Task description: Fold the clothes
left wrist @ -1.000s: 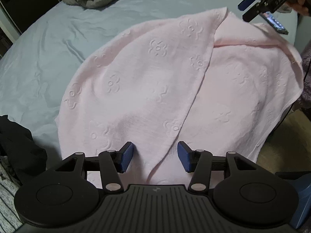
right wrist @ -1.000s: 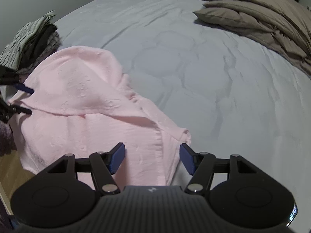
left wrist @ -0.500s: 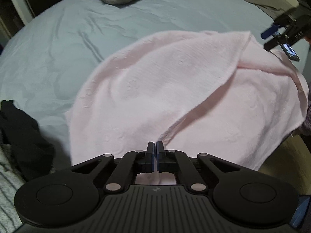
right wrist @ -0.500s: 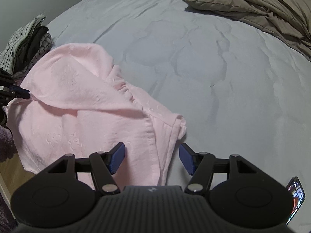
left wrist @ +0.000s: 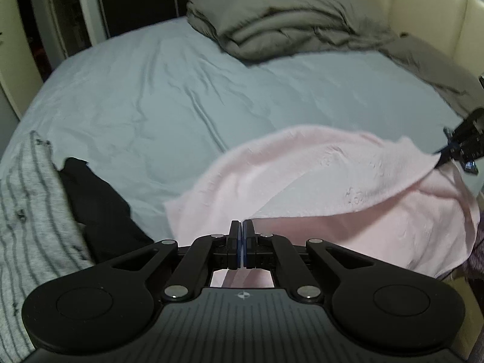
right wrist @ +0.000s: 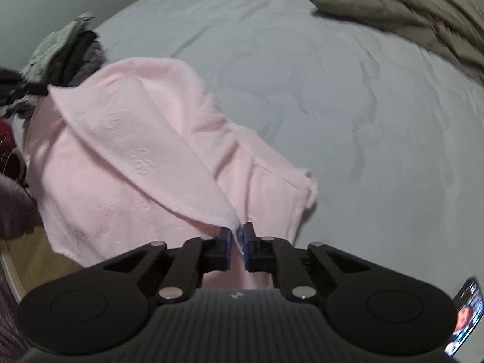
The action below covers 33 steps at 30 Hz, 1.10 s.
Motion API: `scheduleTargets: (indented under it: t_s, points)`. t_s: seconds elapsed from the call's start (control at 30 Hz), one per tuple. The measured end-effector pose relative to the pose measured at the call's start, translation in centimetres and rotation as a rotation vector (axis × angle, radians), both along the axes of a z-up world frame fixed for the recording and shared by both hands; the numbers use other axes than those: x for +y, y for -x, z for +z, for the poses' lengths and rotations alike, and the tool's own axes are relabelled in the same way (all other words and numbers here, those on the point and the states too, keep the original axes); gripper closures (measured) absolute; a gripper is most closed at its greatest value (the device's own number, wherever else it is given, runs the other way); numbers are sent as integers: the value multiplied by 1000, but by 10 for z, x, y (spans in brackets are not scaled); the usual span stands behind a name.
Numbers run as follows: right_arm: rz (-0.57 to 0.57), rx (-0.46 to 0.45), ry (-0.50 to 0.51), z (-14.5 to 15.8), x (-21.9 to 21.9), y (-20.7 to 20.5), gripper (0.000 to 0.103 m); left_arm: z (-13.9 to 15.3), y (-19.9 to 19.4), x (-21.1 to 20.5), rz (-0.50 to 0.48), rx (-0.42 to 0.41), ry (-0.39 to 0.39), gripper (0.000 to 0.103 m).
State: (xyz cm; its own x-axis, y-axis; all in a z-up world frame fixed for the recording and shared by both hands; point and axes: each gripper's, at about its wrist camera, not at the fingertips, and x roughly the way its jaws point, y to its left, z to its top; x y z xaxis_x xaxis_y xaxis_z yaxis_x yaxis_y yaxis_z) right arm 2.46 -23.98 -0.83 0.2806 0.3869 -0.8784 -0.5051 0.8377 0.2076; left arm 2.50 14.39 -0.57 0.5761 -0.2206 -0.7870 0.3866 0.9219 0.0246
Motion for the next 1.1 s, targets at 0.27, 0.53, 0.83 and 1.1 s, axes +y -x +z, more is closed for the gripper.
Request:
scheduleTargets:
  t_s: [0.27, 0.53, 0.83, 1.1]
  points:
    - [48, -84, -198, 51, -19, 35, 102, 26, 32, 25, -11, -86, 62, 103]
    - [139, -93, -261, 67, -32, 80, 102, 20, 61, 47, -97, -81, 115, 103]
    - [277, -4, -204, 51, -1, 102, 102, -2, 86, 21, -254, -49, -10, 102]
    - [377, 91, -149, 29, 17, 112, 102, -44, 96, -20, -365, -86, -300, 58]
